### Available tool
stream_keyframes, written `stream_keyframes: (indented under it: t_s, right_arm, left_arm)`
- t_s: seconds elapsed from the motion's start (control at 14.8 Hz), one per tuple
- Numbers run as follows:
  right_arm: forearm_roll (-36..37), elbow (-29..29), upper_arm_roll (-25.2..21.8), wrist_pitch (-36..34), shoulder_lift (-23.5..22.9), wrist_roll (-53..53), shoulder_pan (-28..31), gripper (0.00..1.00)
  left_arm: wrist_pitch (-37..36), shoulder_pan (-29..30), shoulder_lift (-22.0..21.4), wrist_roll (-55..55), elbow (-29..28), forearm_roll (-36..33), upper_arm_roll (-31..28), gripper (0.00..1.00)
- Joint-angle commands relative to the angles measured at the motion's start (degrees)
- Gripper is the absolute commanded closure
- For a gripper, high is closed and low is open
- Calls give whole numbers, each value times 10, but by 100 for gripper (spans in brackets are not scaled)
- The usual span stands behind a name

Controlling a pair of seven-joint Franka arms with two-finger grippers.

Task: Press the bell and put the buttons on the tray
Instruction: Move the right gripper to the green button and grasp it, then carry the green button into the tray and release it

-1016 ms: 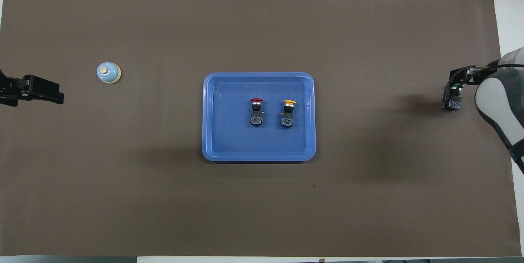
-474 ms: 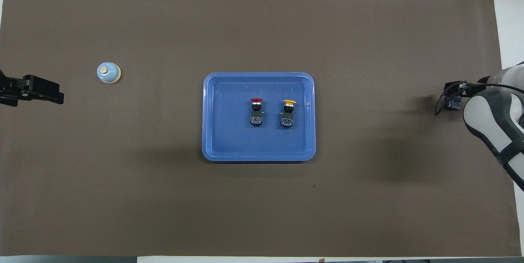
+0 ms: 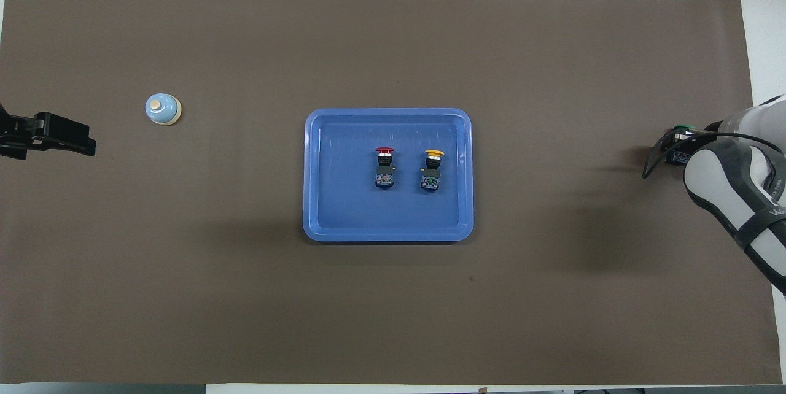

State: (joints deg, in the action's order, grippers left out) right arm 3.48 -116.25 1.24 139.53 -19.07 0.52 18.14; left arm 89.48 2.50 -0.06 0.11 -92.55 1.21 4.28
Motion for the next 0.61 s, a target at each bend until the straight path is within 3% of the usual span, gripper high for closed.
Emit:
stream_keyframes:
  t_s: [0.0, 0.2, 0.54]
  right_arm:
    - [4, -9, 10, -6, 8, -16, 9, 100]
    - [4, 20, 16, -47, 14, -15, -4, 100]
    - [-6, 172, 16, -244, 14, 59, -106, 100]
  left_arm:
    - [-4, 0, -1, -4, 3, 5, -1, 0]
    - [-4, 0, -1, -4, 3, 5, -1, 0]
    - [-4, 0, -1, -4, 3, 5, -1, 0]
